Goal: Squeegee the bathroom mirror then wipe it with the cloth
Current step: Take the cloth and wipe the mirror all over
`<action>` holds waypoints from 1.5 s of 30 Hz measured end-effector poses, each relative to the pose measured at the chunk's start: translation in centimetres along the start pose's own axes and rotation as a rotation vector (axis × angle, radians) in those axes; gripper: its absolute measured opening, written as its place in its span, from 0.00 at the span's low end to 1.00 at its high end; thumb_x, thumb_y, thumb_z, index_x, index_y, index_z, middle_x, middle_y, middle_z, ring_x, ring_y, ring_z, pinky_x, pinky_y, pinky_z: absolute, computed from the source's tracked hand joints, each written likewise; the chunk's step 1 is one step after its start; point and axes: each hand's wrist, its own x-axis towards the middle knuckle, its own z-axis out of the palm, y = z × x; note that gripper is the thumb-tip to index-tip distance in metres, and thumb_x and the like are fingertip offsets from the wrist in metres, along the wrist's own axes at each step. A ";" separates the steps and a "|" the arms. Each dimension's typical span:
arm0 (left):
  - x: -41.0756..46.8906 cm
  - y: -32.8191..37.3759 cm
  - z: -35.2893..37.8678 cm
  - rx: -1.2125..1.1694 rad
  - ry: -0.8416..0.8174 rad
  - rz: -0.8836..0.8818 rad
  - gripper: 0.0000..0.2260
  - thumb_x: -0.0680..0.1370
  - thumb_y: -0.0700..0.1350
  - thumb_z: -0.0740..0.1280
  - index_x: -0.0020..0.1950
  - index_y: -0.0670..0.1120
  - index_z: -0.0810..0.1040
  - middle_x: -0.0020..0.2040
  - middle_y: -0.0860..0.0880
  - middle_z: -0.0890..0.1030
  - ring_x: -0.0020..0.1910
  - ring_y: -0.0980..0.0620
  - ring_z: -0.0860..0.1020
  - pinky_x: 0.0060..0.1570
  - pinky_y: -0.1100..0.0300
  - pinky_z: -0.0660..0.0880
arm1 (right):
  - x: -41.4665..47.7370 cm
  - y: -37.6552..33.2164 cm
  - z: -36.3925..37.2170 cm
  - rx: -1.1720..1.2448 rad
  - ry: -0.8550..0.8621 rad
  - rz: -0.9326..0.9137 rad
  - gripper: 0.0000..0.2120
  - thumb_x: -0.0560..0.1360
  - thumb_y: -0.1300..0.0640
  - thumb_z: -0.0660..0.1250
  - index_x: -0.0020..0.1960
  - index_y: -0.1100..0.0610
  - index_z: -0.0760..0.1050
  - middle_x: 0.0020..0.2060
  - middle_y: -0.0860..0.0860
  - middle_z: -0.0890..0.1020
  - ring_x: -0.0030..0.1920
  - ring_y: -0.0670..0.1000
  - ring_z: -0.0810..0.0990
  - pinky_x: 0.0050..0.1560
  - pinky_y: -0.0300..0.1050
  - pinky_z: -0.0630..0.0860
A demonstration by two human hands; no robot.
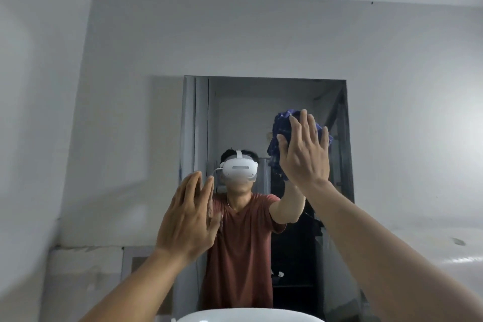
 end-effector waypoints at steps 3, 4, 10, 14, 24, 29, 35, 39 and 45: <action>-0.1 -0.1 -0.1 -0.010 -0.025 -0.010 0.33 0.77 0.57 0.66 0.79 0.44 0.63 0.77 0.39 0.64 0.76 0.41 0.63 0.70 0.48 0.71 | 1.9 -3.2 0.2 0.014 -0.011 -0.034 0.27 0.85 0.45 0.50 0.78 0.59 0.61 0.80 0.61 0.60 0.80 0.61 0.57 0.77 0.67 0.53; -0.1 -0.1 -0.1 -0.016 -0.028 -0.018 0.34 0.77 0.57 0.67 0.79 0.45 0.63 0.77 0.39 0.64 0.76 0.41 0.63 0.70 0.48 0.71 | 2.6 -4.3 0.3 0.015 -0.014 -0.053 0.28 0.85 0.45 0.50 0.79 0.59 0.60 0.80 0.61 0.59 0.80 0.61 0.56 0.77 0.68 0.53; -3.4 0.7 0.9 -0.028 -0.002 0.040 0.31 0.79 0.55 0.66 0.78 0.43 0.64 0.76 0.40 0.67 0.75 0.41 0.66 0.70 0.47 0.72 | 4.7 -11.2 1.3 0.007 -0.063 -0.228 0.30 0.83 0.45 0.50 0.80 0.61 0.57 0.80 0.60 0.57 0.81 0.60 0.52 0.77 0.69 0.48; -6.7 0.4 2.0 -0.030 -0.063 0.052 0.32 0.79 0.55 0.64 0.80 0.43 0.61 0.78 0.40 0.64 0.77 0.42 0.64 0.70 0.47 0.71 | 4.5 -14.3 2.1 0.030 -0.091 -0.367 0.27 0.83 0.47 0.50 0.78 0.60 0.60 0.80 0.58 0.58 0.81 0.58 0.52 0.78 0.68 0.46; -7.2 -0.2 2.4 -0.048 -0.126 0.024 0.35 0.80 0.57 0.63 0.82 0.45 0.52 0.82 0.43 0.55 0.80 0.44 0.56 0.73 0.49 0.67 | -2.2 -13.9 3.6 -0.043 -0.156 -0.719 0.28 0.83 0.48 0.47 0.80 0.58 0.57 0.80 0.57 0.60 0.81 0.57 0.55 0.78 0.67 0.48; -7.2 -0.3 2.3 -0.097 -0.131 0.049 0.40 0.78 0.55 0.67 0.83 0.45 0.48 0.82 0.43 0.55 0.80 0.43 0.56 0.73 0.48 0.67 | -4.0 -10.5 3.0 -0.054 -0.184 -0.692 0.28 0.84 0.46 0.49 0.81 0.57 0.55 0.81 0.56 0.58 0.81 0.57 0.53 0.78 0.66 0.51; -7.3 -0.4 2.2 -0.089 -0.134 0.054 0.39 0.77 0.54 0.70 0.82 0.44 0.56 0.80 0.41 0.60 0.79 0.41 0.60 0.68 0.47 0.74 | -2.7 -5.8 1.8 -0.071 -0.115 -0.512 0.29 0.84 0.45 0.52 0.81 0.57 0.55 0.81 0.57 0.58 0.81 0.57 0.54 0.79 0.64 0.51; -7.2 -0.4 2.3 -0.075 -0.110 0.067 0.37 0.76 0.53 0.71 0.80 0.43 0.60 0.78 0.39 0.63 0.77 0.39 0.63 0.65 0.46 0.76 | -2.0 -2.0 1.0 -0.069 -0.060 -0.337 0.29 0.84 0.46 0.54 0.80 0.57 0.58 0.80 0.57 0.59 0.81 0.57 0.55 0.79 0.64 0.51; -7.3 -0.5 2.5 -0.019 -0.064 0.096 0.33 0.79 0.56 0.58 0.80 0.41 0.59 0.77 0.37 0.64 0.76 0.38 0.64 0.68 0.47 0.71 | -0.9 3.2 0.1 -0.030 -0.019 -0.082 0.29 0.84 0.44 0.49 0.81 0.57 0.55 0.81 0.57 0.57 0.81 0.57 0.53 0.80 0.61 0.48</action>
